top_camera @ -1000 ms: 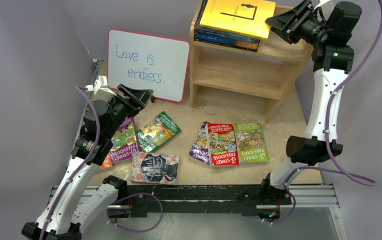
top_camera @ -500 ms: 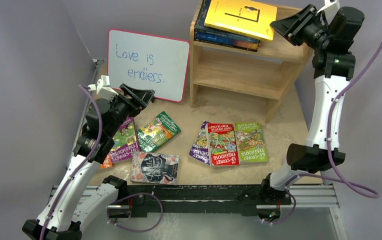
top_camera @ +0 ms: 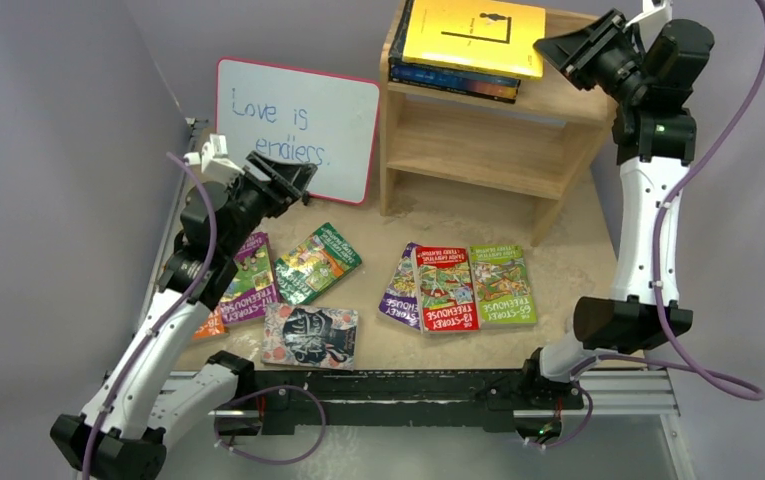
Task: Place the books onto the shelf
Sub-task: Place the book on the shelf.
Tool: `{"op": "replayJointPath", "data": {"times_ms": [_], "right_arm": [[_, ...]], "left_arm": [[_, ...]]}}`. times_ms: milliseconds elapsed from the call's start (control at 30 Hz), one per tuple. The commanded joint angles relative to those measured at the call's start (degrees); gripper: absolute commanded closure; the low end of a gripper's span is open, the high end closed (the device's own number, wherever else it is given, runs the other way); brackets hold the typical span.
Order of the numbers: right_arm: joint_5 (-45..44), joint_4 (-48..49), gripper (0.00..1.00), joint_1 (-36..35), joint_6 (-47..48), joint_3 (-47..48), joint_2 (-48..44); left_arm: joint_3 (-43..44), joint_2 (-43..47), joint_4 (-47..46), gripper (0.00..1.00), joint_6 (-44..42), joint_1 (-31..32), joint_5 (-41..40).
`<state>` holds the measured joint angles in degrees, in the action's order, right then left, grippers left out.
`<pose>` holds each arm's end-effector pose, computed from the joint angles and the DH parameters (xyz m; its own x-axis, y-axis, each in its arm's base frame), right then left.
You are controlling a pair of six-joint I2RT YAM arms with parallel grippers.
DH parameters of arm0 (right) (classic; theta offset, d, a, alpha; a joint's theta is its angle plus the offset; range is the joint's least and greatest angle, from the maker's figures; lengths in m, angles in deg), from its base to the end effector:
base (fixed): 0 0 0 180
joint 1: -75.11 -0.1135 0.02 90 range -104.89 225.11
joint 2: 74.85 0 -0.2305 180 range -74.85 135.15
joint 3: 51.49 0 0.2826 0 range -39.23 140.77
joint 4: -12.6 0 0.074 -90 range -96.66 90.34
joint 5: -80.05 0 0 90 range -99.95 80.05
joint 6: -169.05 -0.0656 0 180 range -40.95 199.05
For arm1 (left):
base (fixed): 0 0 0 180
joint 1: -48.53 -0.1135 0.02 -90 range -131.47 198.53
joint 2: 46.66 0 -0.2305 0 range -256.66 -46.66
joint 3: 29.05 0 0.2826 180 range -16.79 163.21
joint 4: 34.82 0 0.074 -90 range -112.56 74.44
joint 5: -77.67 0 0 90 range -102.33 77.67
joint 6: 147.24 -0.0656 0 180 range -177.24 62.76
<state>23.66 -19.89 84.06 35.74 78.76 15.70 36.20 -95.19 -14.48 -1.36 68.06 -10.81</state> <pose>0.3684 -0.0213 0.5406 -0.1930 0.6087 -0.7696 -0.3855 0.6742 0.6300 0.2608 -0.0943 0.3587 -0.3307 -0.7608 -0.5584 0.1522 0.5410 -0.8272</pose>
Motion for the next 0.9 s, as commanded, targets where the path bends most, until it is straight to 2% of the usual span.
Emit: {"op": "replayJointPath", "data": {"times_ms": [0, 200, 400, 633, 700, 800, 867], "right_arm": [[-5.4, 3.1, 0.73, -3.3, 0.1, -1.8, -2.2], [-16.6, 3.2, 0.84, -7.3, 0.3, -4.0, -4.3], [-24.8, 5.5, 0.97, -8.5, -0.4, -8.5, -7.7], [-28.1, 6.6, 1.0, -10.4, -0.6, -9.5, -9.5], [-27.7, 6.6, 0.95, -10.4, -0.2, -9.1, -9.6], [-25.3, 7.7, 0.66, -10.4, 0.8, -8.9, -10.1], [-23.9, 7.8, 0.52, -10.4, 2.6, -8.4, -10.8]], "left_arm": [[7.9, -6.1, -13.6, 0.36, -1.8, 0.1, 2.0], [15.7, -16.4, -22.4, 0.36, -1.1, 0.8, 0.6], [20.8, -23.0, -26.9, 0.34, -3.5, 7.8, -1.3], [21.7, -25.7, -34.1, 0.34, -2.9, 12.6, 2.6], [21.8, -26.3, -36.4, 0.34, -1.7, 12.9, 3.9], [22.9, -27.3, -38.9, 0.34, -0.8, 13.4, 4.9], [24.0, -28.2, -39.0, 0.34, -0.8, 13.9, 5.0]]}}
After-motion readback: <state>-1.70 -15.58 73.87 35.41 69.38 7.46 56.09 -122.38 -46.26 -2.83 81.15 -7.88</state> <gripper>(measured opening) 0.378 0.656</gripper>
